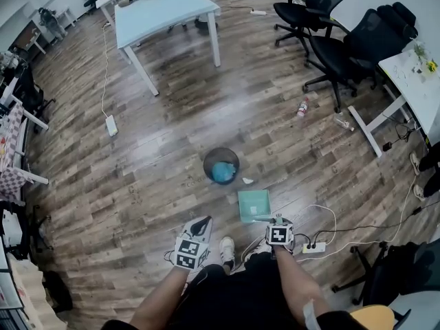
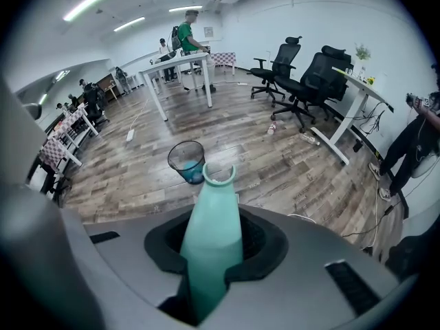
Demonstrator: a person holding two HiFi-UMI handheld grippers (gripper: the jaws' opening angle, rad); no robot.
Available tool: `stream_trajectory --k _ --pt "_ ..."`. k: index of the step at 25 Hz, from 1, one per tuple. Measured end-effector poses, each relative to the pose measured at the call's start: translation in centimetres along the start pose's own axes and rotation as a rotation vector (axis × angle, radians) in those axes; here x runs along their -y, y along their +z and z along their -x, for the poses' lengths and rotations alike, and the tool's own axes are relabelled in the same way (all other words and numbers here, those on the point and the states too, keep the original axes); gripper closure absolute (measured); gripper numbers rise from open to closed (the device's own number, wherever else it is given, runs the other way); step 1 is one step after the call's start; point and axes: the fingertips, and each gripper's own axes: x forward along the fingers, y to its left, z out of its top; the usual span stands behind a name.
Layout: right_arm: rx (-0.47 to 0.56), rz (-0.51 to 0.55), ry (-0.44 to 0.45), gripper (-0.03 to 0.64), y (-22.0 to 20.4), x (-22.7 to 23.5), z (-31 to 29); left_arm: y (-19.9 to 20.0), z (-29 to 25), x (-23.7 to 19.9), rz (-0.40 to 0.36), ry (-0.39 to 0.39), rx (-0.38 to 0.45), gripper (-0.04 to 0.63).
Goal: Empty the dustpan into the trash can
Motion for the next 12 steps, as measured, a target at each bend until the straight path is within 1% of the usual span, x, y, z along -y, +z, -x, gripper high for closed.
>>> stream_trajectory --k 3,7,12 --pt "-0.023 0.015 0.010 0.515 -0.4 -0.5 -0.7 0.3 -0.1 -0.2 0.002 0.002 0.007 0.583" --pt "-0.022 0.032 0.010 0.514 -0.5 -0.7 -1.0 0.8 -0.4 0.0 0.001 -0.002 0.014 0.583" --pt "-0.031 0.023 0.053 0.502 -0.8 -1.7 -1.3 1.2 -1.0 0.6 0.008 -0.013 0.022 0.583"
